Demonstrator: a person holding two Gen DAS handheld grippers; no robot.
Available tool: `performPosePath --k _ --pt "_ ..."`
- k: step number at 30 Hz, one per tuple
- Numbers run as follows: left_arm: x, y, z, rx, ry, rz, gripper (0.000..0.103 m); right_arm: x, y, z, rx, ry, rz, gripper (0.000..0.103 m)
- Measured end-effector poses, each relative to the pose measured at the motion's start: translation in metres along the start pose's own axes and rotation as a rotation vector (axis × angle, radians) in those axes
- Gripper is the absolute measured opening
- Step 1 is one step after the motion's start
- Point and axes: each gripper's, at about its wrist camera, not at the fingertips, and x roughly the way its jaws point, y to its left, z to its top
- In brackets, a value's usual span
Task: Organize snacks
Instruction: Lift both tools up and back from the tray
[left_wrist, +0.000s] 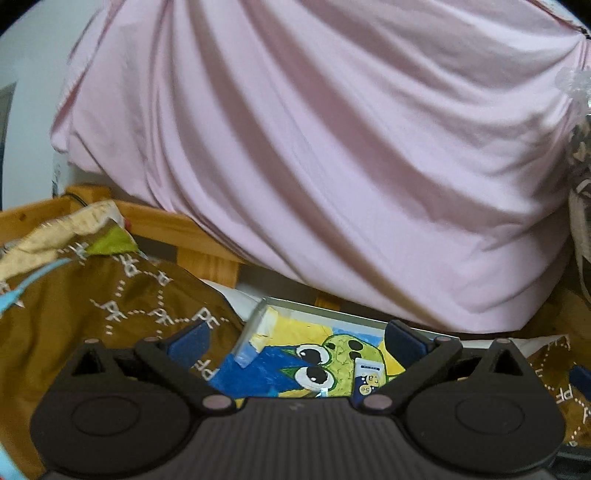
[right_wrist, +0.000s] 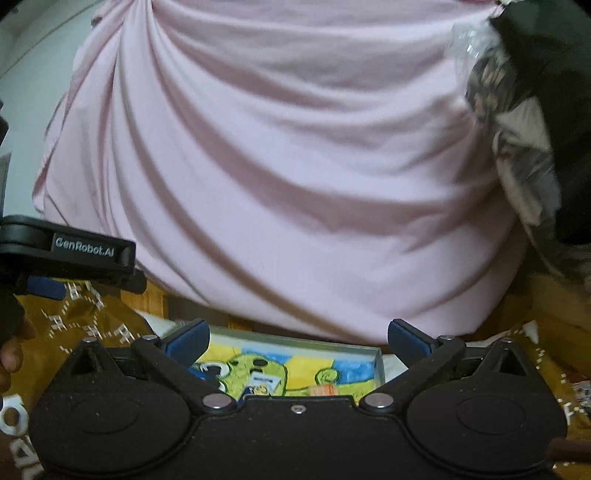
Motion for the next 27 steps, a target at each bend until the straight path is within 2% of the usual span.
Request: performPosePath --k 6,10,15,27 --pt "-0.044 0.006 -0.005 0.019 -0.017 0.008 0.103 -0.048 0.003 0.010 0.029 -0.055 -0.021 0.102" --pt "-0.068 0.012 -0.010 0.021 -0.024 0.011 0.103 -0.077 0.006 0.011 0.067 -0.061 -0.059 0.102" --pt "-0.092 0.020 -0.015 0.031 -0.027 -0.002 0.103 -0.104 0.016 0.008 0.065 -0.065 -0.062 0.102" --pt "-0.136 0.042 -0.052 0.123 -0.028 -0.053 0.103 -0.151 0.040 -0.024 -0.006 0.003 -0.063 0.102"
